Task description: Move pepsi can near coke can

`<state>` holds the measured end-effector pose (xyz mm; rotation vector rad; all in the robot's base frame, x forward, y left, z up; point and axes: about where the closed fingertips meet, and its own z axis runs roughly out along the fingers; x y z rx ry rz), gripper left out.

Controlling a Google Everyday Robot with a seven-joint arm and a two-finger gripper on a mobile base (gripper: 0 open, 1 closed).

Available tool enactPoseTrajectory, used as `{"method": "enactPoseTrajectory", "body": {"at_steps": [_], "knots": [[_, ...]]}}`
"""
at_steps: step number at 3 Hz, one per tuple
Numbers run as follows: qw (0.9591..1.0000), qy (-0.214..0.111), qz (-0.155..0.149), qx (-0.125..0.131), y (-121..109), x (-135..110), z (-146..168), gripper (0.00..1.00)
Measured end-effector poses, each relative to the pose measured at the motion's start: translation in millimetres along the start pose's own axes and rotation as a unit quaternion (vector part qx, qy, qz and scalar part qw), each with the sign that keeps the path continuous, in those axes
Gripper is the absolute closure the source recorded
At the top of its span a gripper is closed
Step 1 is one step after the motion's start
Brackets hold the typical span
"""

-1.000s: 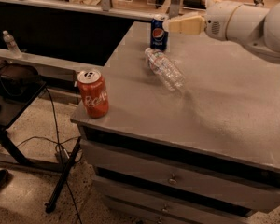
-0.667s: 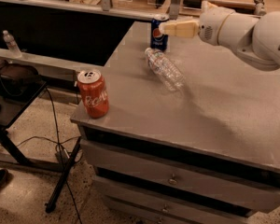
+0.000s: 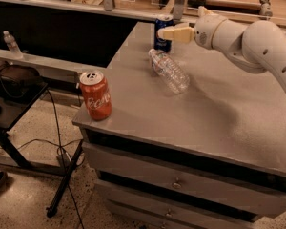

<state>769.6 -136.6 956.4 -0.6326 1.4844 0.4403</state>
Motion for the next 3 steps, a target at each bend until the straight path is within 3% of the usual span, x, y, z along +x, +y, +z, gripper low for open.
{"method": "enactPoseTrajectory", "body": {"at_steps": [3], "knots": [[0.9996,0.026,-0.005,-0.007,-4.2,16.9,41.6,0.0]]}}
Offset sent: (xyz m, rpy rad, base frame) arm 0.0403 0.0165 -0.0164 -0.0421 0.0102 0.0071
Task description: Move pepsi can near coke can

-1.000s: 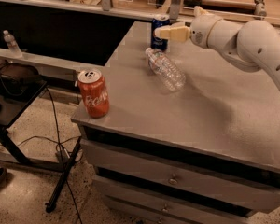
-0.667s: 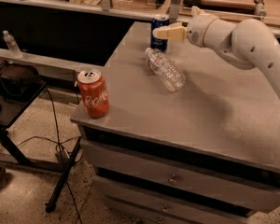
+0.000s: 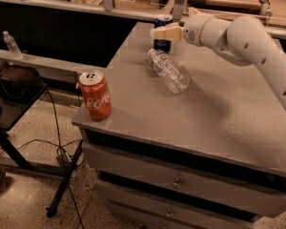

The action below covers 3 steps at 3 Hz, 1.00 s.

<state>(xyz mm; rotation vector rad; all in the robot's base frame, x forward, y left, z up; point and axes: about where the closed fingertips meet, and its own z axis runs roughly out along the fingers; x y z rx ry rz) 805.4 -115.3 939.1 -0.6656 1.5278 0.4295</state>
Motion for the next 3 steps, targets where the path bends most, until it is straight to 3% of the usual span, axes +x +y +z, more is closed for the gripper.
{"method": "enactPoseTrajectory", "body": {"at_steps": [3], "knots": [[0.999,0.026,0.037,-0.004,5.2,19.2,23.4,0.0]]}}
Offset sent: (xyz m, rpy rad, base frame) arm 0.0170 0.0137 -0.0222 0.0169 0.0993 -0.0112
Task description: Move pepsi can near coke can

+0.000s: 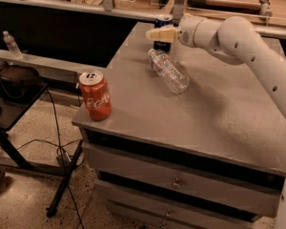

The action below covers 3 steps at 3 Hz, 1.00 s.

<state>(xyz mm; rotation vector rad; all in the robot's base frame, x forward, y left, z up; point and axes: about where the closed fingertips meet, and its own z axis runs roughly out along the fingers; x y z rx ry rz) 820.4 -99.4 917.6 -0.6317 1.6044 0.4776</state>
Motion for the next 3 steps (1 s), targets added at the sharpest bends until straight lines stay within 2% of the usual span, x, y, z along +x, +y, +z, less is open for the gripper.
{"method": "enactPoseTrajectory", "body": {"at_steps": [3], "knots": [[0.9998,0.003,0.013,-0.012,2.6,12.8,12.3,0.49]]}}
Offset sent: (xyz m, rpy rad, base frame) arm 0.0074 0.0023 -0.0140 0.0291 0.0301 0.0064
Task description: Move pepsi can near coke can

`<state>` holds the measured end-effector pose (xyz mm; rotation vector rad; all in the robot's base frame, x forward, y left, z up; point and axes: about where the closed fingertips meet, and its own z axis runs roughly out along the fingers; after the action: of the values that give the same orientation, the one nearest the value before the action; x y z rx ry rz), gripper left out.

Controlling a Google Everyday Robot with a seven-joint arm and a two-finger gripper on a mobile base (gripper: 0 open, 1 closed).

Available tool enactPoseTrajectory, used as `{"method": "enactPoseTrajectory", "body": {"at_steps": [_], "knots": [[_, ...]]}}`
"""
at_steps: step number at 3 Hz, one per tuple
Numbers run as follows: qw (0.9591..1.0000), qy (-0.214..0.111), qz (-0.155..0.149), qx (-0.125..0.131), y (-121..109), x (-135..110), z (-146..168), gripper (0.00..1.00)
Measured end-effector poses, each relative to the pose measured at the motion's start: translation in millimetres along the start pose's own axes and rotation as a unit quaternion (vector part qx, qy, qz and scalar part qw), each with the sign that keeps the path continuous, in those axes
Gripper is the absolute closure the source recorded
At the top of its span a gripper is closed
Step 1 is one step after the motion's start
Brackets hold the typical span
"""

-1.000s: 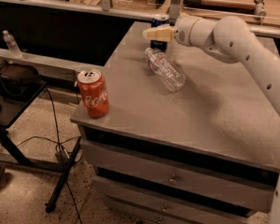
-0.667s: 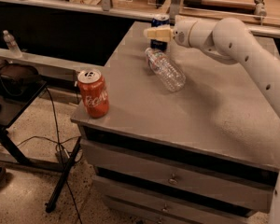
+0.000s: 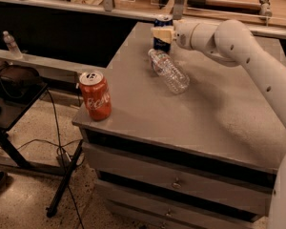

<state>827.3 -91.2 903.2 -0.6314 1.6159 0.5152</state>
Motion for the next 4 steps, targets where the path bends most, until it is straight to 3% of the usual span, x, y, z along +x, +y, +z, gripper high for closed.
{"method": "enactPoseTrajectory", "body": {"at_steps": [2,4], "knots": [[0.9999,0.008,-0.006,-0.003,1.3,1.0,-2.5,0.96],[0.9996,0.002,-0.027,-0.012,-5.3,-41.6,-5.6,1.0]]}}
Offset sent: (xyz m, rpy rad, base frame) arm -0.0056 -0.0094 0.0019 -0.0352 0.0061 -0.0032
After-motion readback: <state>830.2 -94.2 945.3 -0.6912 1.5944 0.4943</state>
